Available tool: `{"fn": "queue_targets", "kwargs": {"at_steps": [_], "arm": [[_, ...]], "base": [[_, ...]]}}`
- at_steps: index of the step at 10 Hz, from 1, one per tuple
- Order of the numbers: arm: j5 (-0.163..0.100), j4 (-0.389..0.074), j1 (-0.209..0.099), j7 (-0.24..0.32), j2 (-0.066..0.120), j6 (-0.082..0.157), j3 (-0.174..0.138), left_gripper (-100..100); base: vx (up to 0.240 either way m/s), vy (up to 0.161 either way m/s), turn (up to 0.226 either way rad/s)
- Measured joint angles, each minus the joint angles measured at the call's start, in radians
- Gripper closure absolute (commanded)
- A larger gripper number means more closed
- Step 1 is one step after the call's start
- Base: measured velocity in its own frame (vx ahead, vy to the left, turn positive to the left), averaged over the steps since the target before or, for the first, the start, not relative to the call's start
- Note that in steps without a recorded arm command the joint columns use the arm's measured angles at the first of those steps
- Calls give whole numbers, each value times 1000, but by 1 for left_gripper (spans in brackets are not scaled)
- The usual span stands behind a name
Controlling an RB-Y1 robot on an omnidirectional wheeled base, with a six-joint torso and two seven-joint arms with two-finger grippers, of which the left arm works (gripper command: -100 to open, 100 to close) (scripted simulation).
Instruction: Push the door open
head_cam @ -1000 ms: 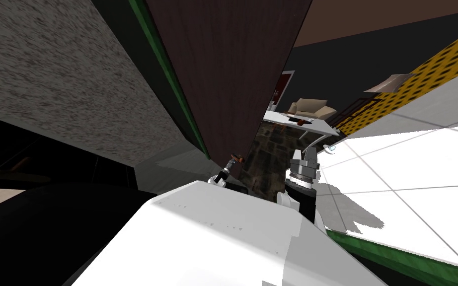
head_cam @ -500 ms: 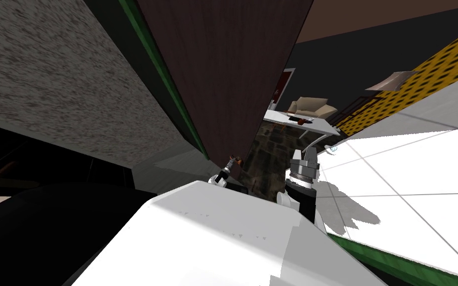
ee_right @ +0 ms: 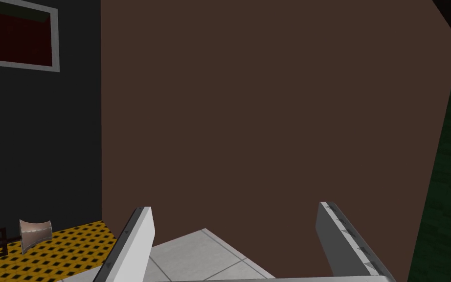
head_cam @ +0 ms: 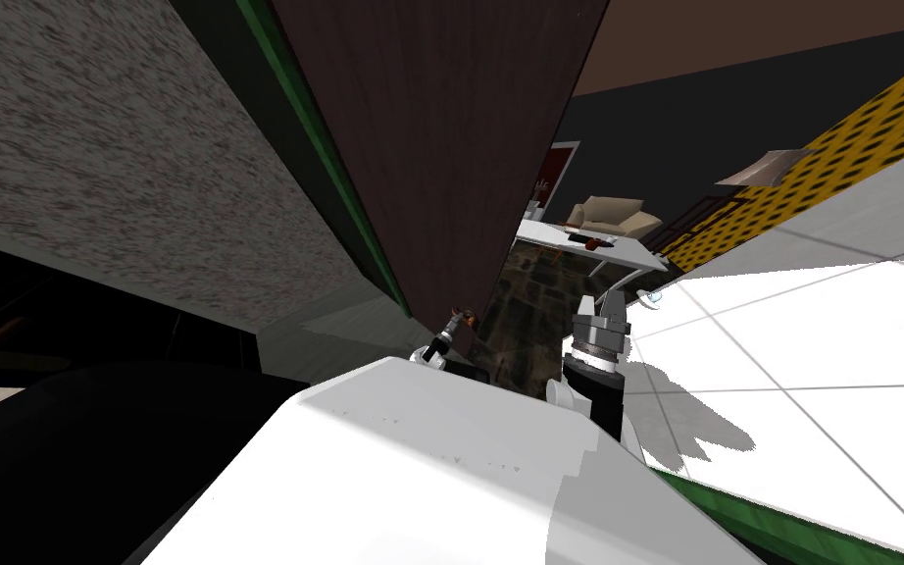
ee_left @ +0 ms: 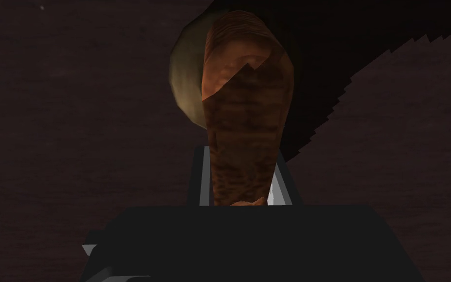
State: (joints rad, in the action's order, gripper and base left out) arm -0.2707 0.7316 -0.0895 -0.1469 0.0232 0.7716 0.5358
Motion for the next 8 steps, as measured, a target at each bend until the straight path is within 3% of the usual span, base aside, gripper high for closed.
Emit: {"fn": "queue_targets", "kwargs": {"at_steps": [2, 4, 8], "arm": [[-3, 3, 3, -7, 4, -7, -16, 100], [-9, -29, -19, -4, 8, 12, -42, 100], [-18, -10, -15, -20, 17, 6, -89, 100]], "base": [[181, -140, 51], [176, -132, 54], [133, -123, 57]]}}
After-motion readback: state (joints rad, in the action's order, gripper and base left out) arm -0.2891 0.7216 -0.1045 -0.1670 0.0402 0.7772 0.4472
